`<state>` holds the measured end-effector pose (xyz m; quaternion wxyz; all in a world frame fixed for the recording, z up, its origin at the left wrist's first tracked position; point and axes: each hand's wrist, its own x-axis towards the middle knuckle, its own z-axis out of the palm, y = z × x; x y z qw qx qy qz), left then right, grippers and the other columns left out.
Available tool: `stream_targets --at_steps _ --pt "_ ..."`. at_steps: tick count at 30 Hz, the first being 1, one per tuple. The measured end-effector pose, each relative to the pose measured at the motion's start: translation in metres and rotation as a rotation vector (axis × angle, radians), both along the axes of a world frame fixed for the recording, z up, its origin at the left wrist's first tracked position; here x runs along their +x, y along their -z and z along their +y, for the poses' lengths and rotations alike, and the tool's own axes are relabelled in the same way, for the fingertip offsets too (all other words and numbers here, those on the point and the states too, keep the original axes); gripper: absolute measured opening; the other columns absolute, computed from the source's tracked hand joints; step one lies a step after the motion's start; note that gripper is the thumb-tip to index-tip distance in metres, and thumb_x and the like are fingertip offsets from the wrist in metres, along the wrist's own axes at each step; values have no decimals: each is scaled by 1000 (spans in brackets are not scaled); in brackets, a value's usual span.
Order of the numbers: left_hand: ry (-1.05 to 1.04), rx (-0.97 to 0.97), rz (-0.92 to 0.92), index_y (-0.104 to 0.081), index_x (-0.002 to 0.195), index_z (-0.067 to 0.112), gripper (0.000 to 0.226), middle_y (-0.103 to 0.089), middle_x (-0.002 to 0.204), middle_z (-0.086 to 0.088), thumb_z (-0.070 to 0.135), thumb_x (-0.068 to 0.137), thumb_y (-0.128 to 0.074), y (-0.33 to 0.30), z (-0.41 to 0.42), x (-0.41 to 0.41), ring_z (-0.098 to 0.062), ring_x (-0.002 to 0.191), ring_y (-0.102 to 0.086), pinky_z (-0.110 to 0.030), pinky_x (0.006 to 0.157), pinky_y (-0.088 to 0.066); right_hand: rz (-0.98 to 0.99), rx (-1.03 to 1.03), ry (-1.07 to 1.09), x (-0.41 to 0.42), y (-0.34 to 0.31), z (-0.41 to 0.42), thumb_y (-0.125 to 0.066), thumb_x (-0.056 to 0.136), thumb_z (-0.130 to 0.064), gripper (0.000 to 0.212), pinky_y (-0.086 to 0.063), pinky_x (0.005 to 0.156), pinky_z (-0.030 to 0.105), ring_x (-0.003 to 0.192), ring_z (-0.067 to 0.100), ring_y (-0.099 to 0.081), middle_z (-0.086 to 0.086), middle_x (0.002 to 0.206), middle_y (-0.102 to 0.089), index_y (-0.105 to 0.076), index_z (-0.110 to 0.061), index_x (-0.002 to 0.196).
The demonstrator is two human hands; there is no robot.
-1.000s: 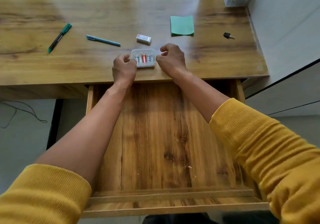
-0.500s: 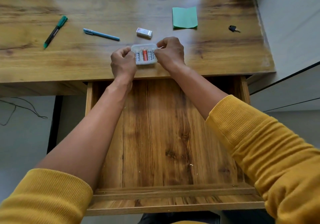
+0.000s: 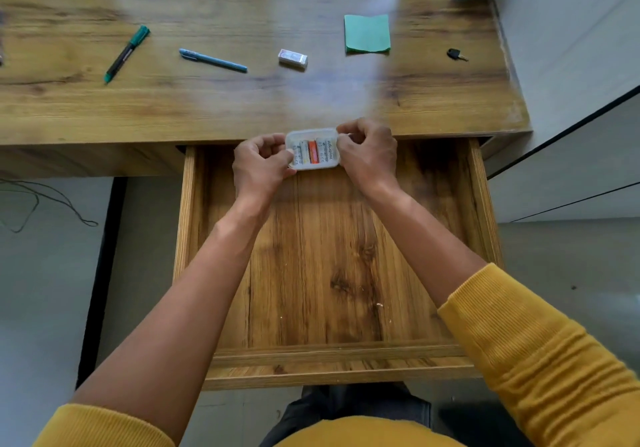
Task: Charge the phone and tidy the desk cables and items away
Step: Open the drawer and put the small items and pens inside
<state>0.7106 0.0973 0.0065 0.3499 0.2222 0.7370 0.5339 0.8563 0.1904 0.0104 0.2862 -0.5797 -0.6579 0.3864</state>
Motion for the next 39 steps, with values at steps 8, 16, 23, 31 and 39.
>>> stream_targets --at_steps 8,16,23,31,39 --pt "87 -162 56 -69 122 11 26 -75 109 -4 8 97 -75 42 -41 30 -15 103 -77 -36 79 -68 -65 -97 -60 32 45 -34 -68 101 -24 13 -62 69 22 86 4 -70 -10 94 -71 -77 -16 106" --pt "116 -294 51 -72 123 13 35 -77 107 -2 0 91 -77 78 -38 39 -14 101 -77 -43 86 -67 -160 -199 -98 42 77 -32 -70 97 -22 19 -55 67 17 90 7 -68 -2 101 -74 -77 -14 113" --pt "132 -339 50 -71 127 10 41 -75 107 -1 -4 89 -75 92 -31 40 -15 103 -74 -42 90 -65 -178 -277 -106 45 90 -28 -69 97 -19 25 -59 81 27 97 12 -68 1 109 -75 -76 -12 120" --pt "169 -372 40 -72 128 17 40 -76 110 5 4 90 -79 95 -34 42 -11 108 -72 -39 95 -63 -212 -316 -160 51 96 -25 -72 99 -22 28 -50 70 15 100 11 -66 1 114 -72 -72 -12 126" --pt "205 -281 403 -74 125 17 27 -72 112 8 16 99 -72 64 -22 33 -8 104 -68 -9 75 -49 -246 6 -132 44 62 -5 -66 99 -21 15 -54 69 20 89 12 -69 0 100 -77 -76 -15 108"
